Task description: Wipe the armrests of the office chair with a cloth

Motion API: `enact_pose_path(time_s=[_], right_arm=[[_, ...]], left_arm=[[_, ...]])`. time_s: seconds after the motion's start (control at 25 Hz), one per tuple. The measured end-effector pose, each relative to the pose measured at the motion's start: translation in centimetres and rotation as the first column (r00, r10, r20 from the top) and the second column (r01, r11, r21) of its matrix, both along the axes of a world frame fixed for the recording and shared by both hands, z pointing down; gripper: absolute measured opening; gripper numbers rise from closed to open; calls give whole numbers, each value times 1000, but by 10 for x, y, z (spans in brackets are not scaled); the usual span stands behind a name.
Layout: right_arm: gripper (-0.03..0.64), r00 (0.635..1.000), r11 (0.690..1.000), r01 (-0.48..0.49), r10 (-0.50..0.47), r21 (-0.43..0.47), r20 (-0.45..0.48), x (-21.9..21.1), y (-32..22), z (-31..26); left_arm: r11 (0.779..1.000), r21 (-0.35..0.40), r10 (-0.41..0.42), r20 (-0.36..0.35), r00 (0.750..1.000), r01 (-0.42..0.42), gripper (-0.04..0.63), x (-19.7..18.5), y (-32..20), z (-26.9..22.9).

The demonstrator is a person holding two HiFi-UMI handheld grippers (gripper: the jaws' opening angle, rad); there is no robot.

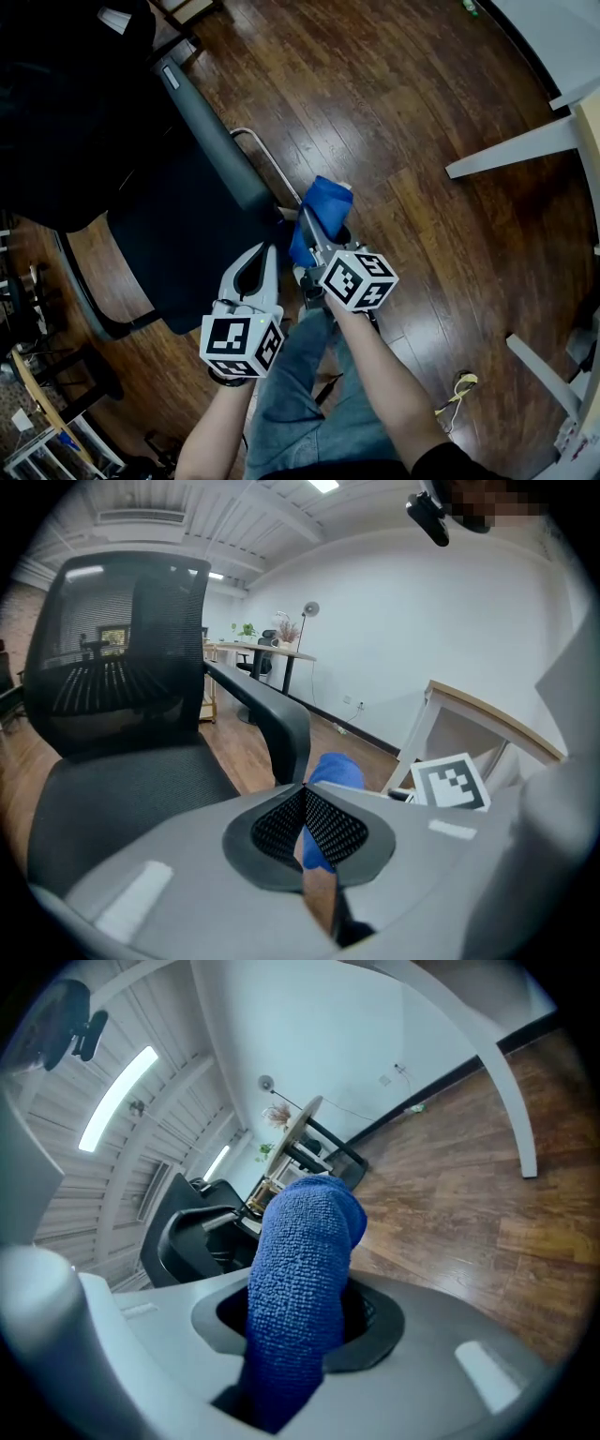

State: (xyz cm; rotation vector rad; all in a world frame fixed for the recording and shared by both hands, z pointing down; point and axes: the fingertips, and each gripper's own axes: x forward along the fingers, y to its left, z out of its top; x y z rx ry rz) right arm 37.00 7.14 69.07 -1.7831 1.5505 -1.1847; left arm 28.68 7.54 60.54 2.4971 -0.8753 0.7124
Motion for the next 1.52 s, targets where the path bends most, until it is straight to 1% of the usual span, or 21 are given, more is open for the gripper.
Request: enact_pose_path(time_s=[0.12,0.16,0.28,0.4,0.52,0.6,0.8,1.12,1.32,1.52], right_arm=[[138,993,991,116,-114,69,-41,9,-19,-37],[138,988,984,151,-148,92,-41,12,-25,-47],[138,976,965,218,-220,143,-3,17,-41,-64],[138,950,944,311,-310,112,-25,10,-49,-54],[138,911,907,413,-411,83,-38,-3,-52,-38],[138,892,888,452,-452,87,-27,-9,-55,-31],[138,861,859,509,-506,60,-53,-18,-60,-9],[138,838,838,546,-545,5,-28,-21,-60,43],[138,832,832,554,-554,-29,-17,-23,-62,73],[138,833,832,552,-553,-64,-9,-25,-62,98]], left_arm=[[1000,9,-9,-14,1000,9,3,8,-4,-10],[1000,10,-4,-18,1000,4,4,13,-5,-12],[1000,11,3,-25,1000,-3,3,20,-9,-16],[1000,11,3,-11,1000,-3,3,16,-14,-11],[1000,8,-2,8,1000,2,3,9,-19,-3],[1000,5,-3,18,1000,3,4,6,-22,2],[1000,4,20,30,999,-20,5,8,-23,17],[999,15,35,27,999,-35,3,11,-23,27],[999,22,33,26,999,-34,3,9,-24,31],[999,35,29,33,999,-30,3,-3,-24,39]])
